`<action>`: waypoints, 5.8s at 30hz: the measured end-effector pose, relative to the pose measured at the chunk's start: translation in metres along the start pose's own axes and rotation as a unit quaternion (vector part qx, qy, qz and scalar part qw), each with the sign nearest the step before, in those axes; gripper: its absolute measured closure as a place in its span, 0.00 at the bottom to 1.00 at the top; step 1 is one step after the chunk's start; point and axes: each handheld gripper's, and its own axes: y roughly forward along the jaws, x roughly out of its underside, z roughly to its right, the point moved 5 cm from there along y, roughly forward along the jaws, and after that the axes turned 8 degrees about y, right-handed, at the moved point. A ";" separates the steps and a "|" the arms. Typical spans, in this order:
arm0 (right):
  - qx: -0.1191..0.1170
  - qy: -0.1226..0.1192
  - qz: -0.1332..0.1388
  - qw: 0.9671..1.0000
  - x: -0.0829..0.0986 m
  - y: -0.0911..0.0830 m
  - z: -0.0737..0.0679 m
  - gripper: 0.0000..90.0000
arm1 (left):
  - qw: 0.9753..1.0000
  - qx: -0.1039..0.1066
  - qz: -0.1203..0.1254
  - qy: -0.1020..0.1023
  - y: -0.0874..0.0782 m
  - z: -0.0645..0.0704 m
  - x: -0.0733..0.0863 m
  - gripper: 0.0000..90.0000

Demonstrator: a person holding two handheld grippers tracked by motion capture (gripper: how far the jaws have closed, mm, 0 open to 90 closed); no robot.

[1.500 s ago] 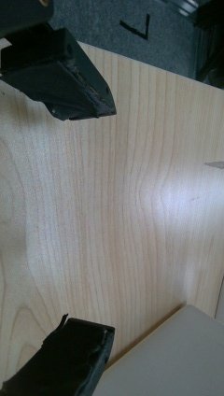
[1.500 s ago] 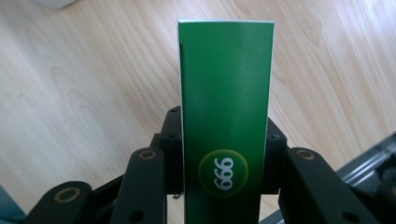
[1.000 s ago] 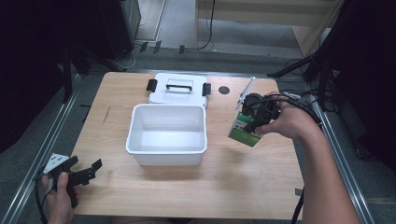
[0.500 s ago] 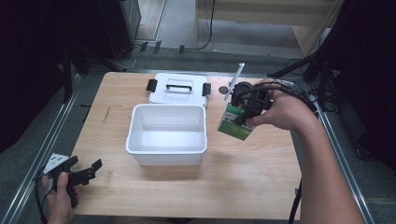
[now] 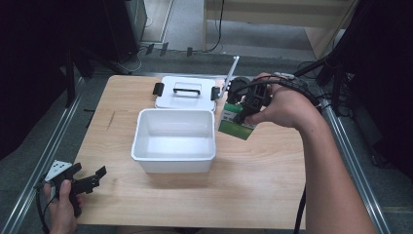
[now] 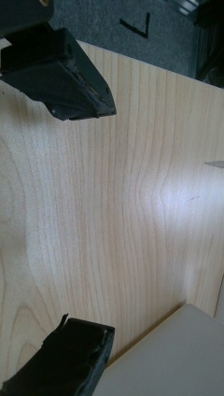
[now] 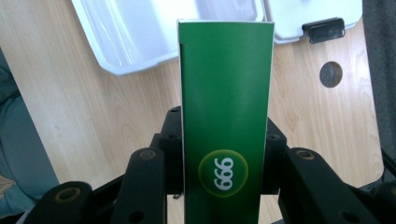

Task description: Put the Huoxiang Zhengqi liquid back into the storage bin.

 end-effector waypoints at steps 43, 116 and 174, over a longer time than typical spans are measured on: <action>-0.032 -0.099 0.009 0.995 -0.083 0.050 -0.034 0.71 | 1.000 0.003 0.003 -0.001 0.000 -0.001 0.000 0.00; -0.055 -0.082 -0.013 0.995 -0.074 0.135 -0.038 0.52 | 1.000 0.004 0.001 -0.002 0.000 0.000 0.000 0.00; 0.076 0.371 0.302 0.875 0.081 0.083 0.028 0.15 | 1.000 -0.001 0.000 0.001 0.000 0.000 0.000 0.00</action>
